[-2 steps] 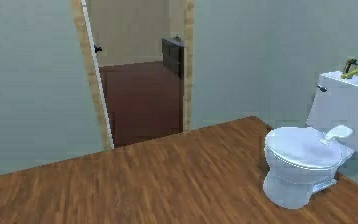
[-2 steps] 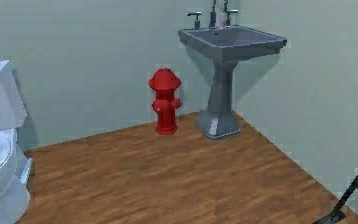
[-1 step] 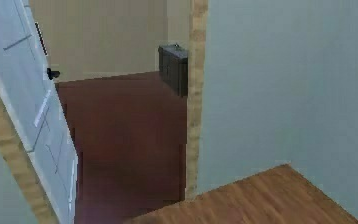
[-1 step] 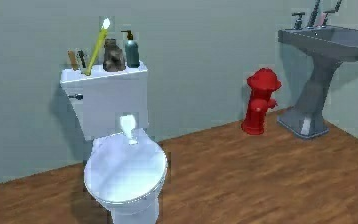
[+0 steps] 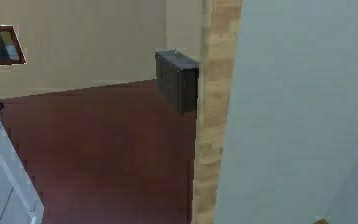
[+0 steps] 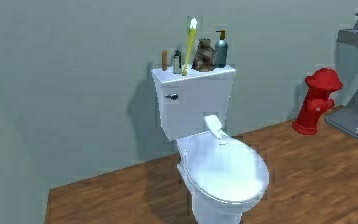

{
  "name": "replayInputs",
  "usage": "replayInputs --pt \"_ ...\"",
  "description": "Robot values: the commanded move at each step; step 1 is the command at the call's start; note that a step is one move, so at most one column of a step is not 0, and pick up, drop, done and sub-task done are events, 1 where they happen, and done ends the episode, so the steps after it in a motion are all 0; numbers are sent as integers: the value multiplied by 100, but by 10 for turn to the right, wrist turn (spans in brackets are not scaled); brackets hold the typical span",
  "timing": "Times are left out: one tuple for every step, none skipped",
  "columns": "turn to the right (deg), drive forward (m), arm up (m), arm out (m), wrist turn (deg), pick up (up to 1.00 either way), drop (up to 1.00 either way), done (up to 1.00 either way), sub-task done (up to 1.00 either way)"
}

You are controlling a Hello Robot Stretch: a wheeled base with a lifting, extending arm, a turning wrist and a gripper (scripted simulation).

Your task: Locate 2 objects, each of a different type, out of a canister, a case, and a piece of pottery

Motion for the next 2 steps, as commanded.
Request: replayInputs --pt "-210 0 0 0 0 0 0 0 0" --pt "0 100 0 0 0 0 0 0 0"
